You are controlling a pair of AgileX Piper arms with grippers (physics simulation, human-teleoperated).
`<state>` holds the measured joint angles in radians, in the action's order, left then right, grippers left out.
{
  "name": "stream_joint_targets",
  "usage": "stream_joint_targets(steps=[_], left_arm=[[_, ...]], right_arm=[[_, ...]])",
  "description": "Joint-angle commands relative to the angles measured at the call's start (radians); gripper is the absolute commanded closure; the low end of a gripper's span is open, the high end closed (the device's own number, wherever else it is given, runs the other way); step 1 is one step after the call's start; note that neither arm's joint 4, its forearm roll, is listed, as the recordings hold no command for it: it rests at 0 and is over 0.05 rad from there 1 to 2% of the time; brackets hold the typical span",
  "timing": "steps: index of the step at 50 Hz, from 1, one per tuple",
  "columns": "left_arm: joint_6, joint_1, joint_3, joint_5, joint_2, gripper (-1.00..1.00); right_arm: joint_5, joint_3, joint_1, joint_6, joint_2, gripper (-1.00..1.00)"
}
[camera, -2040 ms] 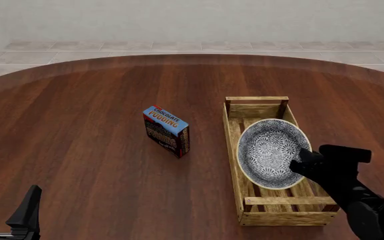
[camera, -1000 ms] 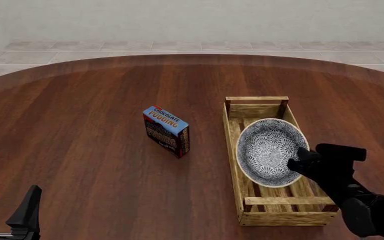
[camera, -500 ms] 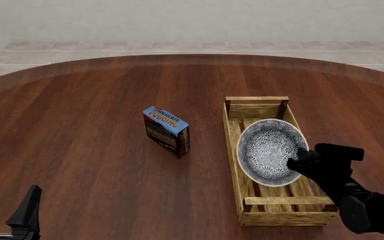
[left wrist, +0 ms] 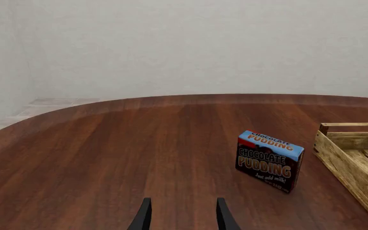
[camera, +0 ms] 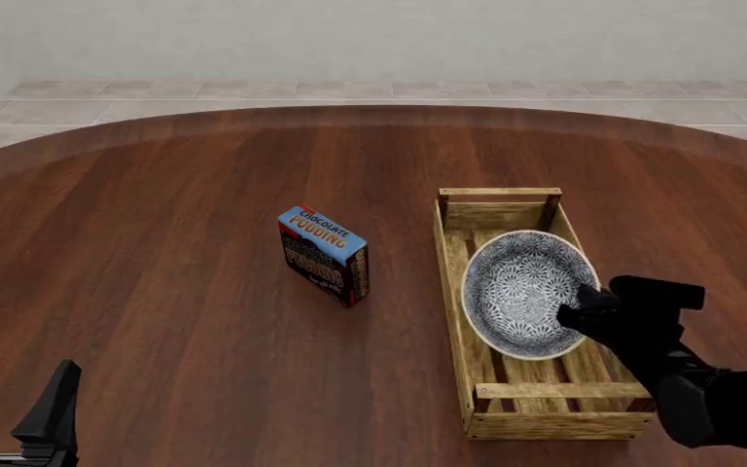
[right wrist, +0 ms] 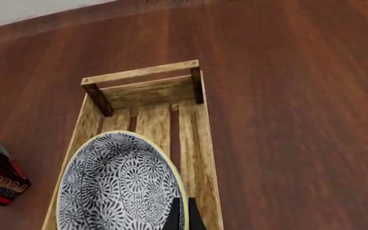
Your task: Pick up the bowl on the left and put it in the tray.
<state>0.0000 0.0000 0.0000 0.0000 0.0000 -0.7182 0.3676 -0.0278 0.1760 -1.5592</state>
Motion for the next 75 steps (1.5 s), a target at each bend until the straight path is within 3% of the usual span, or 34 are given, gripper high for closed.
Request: stream_joint_targets(steps=[1, 25, 58, 75], left_arm=[[0.0, 0.0, 0.0, 0.0, 0.0, -1.0], [0.0, 0.0, 0.0, 0.0, 0.0, -1.0], [0.0, 0.0, 0.0, 0.0, 0.0, -1.0], [0.0, 0.0, 0.0, 0.0, 0.0, -1.0]], right_arm=[[-0.007, 0.01, 0.001, -0.007, -0.009, 1.0], [-0.012, 0.019, -0.009, -0.015, -0.031, 1.0], [-0.027, 0.022, -0.049, 0.049, -0.078, 1.0], [-0.031, 0.015, -0.063, 0.055, -0.078, 1.0]])
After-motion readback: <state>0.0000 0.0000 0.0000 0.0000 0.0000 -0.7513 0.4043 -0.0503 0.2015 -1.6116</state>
